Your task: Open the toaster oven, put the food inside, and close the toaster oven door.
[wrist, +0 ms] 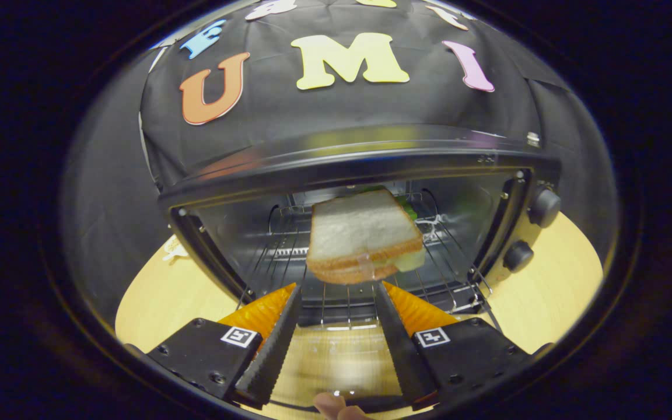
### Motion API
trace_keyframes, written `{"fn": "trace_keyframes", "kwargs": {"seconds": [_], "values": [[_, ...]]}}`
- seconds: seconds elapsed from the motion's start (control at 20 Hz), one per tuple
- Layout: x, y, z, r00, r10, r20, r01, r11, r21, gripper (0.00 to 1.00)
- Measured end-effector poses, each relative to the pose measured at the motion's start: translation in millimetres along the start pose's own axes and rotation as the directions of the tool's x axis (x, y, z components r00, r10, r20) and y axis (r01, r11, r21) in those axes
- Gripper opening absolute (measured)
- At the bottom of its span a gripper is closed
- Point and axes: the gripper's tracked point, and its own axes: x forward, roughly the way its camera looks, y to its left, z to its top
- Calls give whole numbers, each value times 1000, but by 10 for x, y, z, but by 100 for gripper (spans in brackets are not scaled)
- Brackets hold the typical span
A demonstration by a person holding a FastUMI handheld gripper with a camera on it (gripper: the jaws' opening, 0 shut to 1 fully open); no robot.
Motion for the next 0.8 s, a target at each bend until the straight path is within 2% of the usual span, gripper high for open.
{"fn": "trace_keyframes", "kwargs": {"seconds": [0.15, 0.25, 0.4, 0.65, 0.8], "values": [[-302, 14, -117, 1000, 0, -10, 0, 1000, 25, 84], [-570, 15, -160, 1000, 2, 3, -2, 1000, -8, 84], [-856, -33, -297, 999, -47, -5, 46, 994, -99, 84], [-1073, -204, -636, 994, -96, -61, 86, 986, -146, 84], [-1060, -241, -803, 989, -102, -105, 90, 989, -114, 84]]}}
